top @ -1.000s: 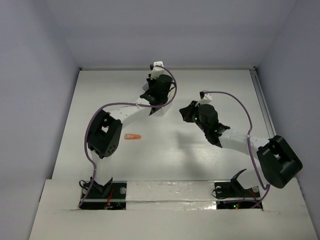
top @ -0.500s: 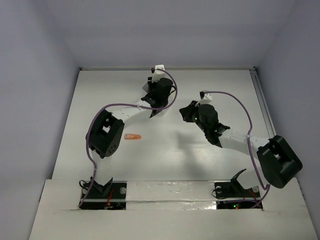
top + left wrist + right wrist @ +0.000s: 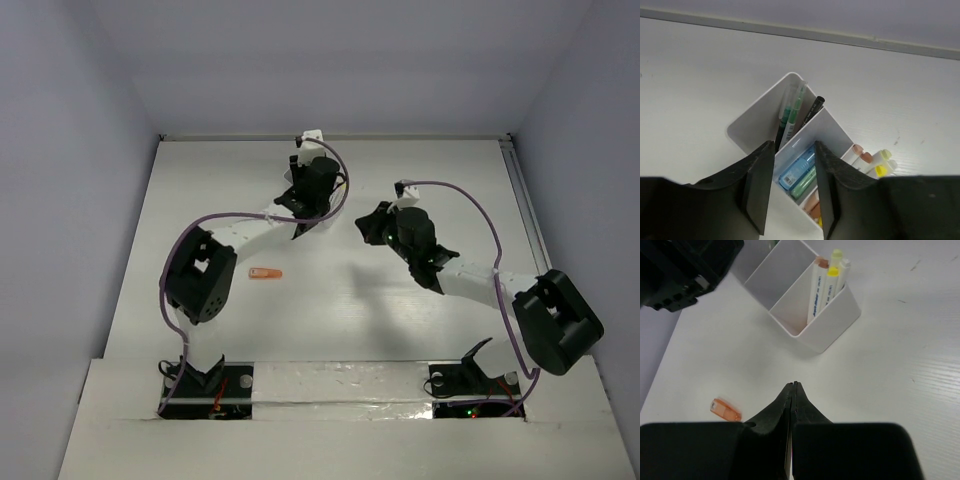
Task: Sort the stationery into containers
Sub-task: Place the stationery in the storage box, then pick up the stationery from the center of the board.
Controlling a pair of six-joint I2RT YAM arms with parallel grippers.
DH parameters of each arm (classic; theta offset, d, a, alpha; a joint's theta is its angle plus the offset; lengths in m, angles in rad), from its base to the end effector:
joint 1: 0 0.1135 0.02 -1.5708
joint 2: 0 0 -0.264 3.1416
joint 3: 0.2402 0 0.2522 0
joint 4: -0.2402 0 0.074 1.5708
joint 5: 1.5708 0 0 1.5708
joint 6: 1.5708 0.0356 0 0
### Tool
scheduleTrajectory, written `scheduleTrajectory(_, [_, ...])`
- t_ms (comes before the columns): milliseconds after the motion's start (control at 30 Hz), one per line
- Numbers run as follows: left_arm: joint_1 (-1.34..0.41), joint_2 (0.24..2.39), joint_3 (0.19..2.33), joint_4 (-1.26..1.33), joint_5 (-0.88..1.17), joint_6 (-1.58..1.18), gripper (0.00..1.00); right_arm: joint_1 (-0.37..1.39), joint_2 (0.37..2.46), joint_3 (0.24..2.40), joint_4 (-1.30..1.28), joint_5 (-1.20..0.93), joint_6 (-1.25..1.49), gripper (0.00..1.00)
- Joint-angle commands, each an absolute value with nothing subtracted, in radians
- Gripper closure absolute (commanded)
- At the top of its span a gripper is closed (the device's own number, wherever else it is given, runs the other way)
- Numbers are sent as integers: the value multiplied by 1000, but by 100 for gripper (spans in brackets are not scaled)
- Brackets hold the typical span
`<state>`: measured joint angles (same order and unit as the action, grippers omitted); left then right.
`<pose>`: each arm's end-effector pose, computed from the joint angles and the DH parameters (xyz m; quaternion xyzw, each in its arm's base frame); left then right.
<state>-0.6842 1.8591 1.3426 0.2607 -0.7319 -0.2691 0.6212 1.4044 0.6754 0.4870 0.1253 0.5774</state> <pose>0.3521 -0.2565 0.2724 -0.0617 0.7683 -0.0102 0.6370 0.2507 0.1739 0.2292 0.0214 0.7864 0.3064 0.5359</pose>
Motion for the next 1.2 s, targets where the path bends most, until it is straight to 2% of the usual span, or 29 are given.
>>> scheduleTrajectory(0, [-692,1654,1307,296,-691,-324,70,618,1433,741,563,-38,496,100])
scheduleTrajectory(100, [-692,1510,1218,298,-658,-392,75,618,1477,787,568,-175,466,100])
scheduleTrajectory(200, [-692,1347,1086,313,-629,-462,90,643,1528,846,539,-262,421,100])
scheduleTrajectory(300, [-692,1179,953,289,-608,-521,98,702,1600,943,457,-322,355,100])
scheduleTrajectory(433, [-692,953,835,188,-588,-586,100,777,1716,1090,303,-416,264,97])
scheduleTrajectory(500, [-692,876,813,108,-591,-603,100,807,1790,1146,253,-437,206,73])
scheduleTrajectory(533, [-692,803,801,77,-594,-606,100,819,1813,1187,226,-448,193,65])
scheduleTrajectory(567, [-692,769,798,49,-597,-606,100,839,1833,1207,215,-457,184,51])
scheduleTrajectory(633, [-692,668,796,-36,-592,-604,100,854,1886,1241,193,-474,167,34])
scheduleTrajectory(700, [-692,614,805,-87,-586,-606,95,865,1920,1310,155,-479,128,27])
scheduleTrajectory(767, [-692,548,821,-149,-575,-607,83,877,1985,1379,49,-480,82,21])
scheduleTrajectory(833, [-692,497,836,-193,-574,-604,72,896,2035,1504,-86,-466,16,20])
scheduleTrajectory(933, [-692,451,857,-235,-587,-583,64,917,2138,1669,-245,-410,-66,19])
scheduleTrajectory(1167, [-692,376,873,-282,-637,-531,63,968,2313,1920,-454,-305,-153,18])
